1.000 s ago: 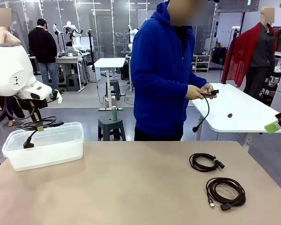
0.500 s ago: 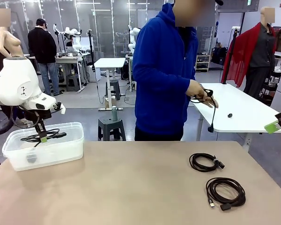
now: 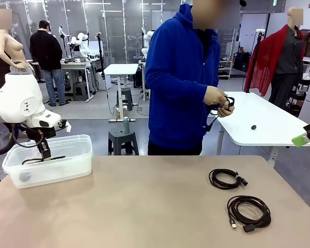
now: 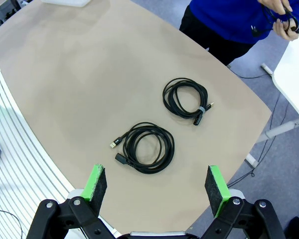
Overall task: Organize and store the cables.
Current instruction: Place the Power Cable into the Organizing box.
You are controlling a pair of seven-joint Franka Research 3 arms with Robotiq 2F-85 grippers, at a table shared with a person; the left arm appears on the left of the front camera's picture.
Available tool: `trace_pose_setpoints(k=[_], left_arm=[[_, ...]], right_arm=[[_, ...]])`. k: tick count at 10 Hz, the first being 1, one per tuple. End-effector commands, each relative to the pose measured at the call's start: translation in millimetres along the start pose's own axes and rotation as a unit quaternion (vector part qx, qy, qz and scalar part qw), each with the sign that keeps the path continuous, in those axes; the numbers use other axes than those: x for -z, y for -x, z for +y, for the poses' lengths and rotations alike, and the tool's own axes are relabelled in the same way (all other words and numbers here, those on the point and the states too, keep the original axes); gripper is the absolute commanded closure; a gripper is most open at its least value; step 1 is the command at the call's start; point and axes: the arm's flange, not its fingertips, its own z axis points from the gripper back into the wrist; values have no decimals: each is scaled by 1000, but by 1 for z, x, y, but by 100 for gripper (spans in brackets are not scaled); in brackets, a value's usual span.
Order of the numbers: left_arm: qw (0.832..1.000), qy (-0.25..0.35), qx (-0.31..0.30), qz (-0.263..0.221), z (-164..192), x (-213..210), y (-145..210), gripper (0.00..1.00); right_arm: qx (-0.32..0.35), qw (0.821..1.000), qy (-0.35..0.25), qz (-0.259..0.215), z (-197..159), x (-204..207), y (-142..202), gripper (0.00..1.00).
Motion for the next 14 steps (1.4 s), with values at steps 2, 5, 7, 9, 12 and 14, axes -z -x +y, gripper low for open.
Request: trace_pose_setpoints(k=[2, 5, 7, 9, 12, 14], left_arm=[[1000, 5, -8, -12, 1, -12, -1, 21], [1000, 0, -4, -21, 2, -18, 2, 0], [1000, -4, -1, -20, 1, -20, 4, 3], [1000, -8, -1, -24, 3, -26, 4, 0], [1000, -14, -2, -15, 2, -24, 1, 0], [1000, -14, -2, -15, 2, -24, 1, 0]], right_arm=[[-3, 1000, -2, -1, 0, 0, 1, 0], [-3, 1000, -2, -1, 0, 0, 1, 0], [-3, 1000, -2, -1, 0, 0, 1, 0], [-3, 1000, -2, -1, 0, 0, 1, 0], [-3, 1000, -2, -1, 0, 0, 1, 0], [-3, 1000, -2, -1, 0, 0, 1, 0]])
